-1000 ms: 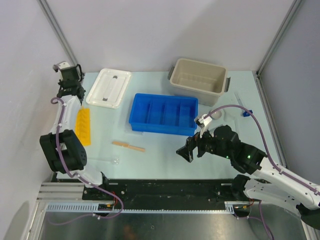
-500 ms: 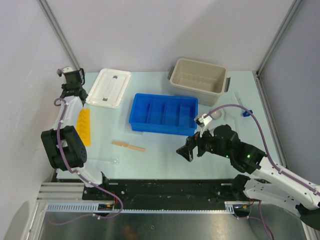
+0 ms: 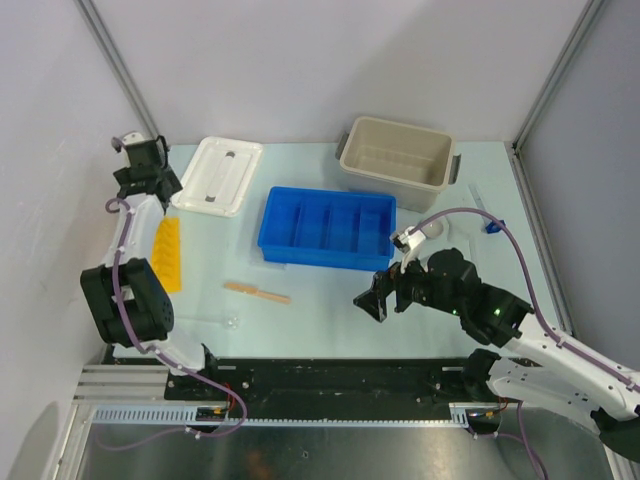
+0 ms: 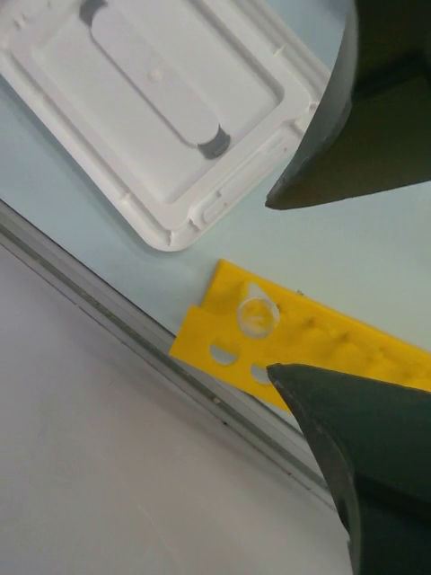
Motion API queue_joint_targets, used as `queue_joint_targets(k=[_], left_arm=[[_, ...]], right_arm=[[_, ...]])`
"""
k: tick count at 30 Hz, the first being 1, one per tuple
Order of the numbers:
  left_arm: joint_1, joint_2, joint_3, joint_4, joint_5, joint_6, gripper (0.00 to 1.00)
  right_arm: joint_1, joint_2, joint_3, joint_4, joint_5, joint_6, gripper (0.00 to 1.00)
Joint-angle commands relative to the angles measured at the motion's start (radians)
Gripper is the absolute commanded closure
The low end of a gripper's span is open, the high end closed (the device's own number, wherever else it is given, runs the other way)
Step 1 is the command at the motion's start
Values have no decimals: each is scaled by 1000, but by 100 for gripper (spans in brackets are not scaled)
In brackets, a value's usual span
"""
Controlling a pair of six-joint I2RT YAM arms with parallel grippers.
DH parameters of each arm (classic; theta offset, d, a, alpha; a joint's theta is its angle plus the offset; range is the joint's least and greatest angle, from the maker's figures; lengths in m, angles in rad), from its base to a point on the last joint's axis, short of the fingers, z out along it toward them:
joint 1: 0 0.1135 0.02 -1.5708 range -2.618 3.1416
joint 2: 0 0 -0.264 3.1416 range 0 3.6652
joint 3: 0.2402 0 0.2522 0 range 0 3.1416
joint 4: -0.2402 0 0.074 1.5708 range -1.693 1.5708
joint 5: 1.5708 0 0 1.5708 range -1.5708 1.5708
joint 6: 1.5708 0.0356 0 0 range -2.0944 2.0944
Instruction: Organize the chemistry lab equipment
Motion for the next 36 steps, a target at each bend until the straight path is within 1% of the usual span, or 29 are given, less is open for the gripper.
queue_joint_targets(k=[1, 4, 5, 8, 10, 12, 14, 16, 18, 20, 22, 26, 29, 32, 36], left_arm=[[9, -143, 26, -14, 81, -21, 20], [8, -207, 48, -60, 183, -40, 5], [8, -230, 49, -72, 233, -50, 3], [2, -293, 28, -94, 430, -92, 1], [-30, -324, 0, -97, 540, -113, 1], [-92, -333, -20, -99, 637, -111, 0], [-193, -335, -39, -101, 701, -101, 0], [-325, -335, -51, -111, 725, -64, 0], [-442, -336, -65, -117, 724, -39, 1], [-533, -335, -81, -119, 726, -27, 0], [-587, -337, -102, -120, 753, -20, 1], [-622, -368, -173, -119, 810, -4, 0], [-625, -413, -247, -116, 772, -11, 0], [-625, -447, -304, -110, 768, -42, 0], [-627, -484, -323, -100, 776, -69, 0]], right_arm=[[-8, 16, 1, 32, 2, 34, 1], [-19, 49, 2, 57, 17, 66, 1], [-27, 62, 6, 63, 25, 78, 1], [-63, 110, 25, 73, 65, 120, 1], [-98, 146, 42, 63, 114, 142, 1], [-143, 179, 61, 44, 163, 147, 1], [-199, 202, 89, -2, 230, 136, 2], [-271, 208, 118, -48, 291, 113, 4], [-383, 210, 141, -77, 309, 84, 7], [-510, 224, 166, -118, 311, 58, 11], [-648, 245, 183, -147, 279, 36, 17], [-910, 303, 191, -171, 160, 19, 27], [-1057, 354, 190, -158, 71, 10, 33], [-1129, 407, 190, -145, 76, 0, 37], [-1162, 496, 191, -141, 133, -27, 41]])
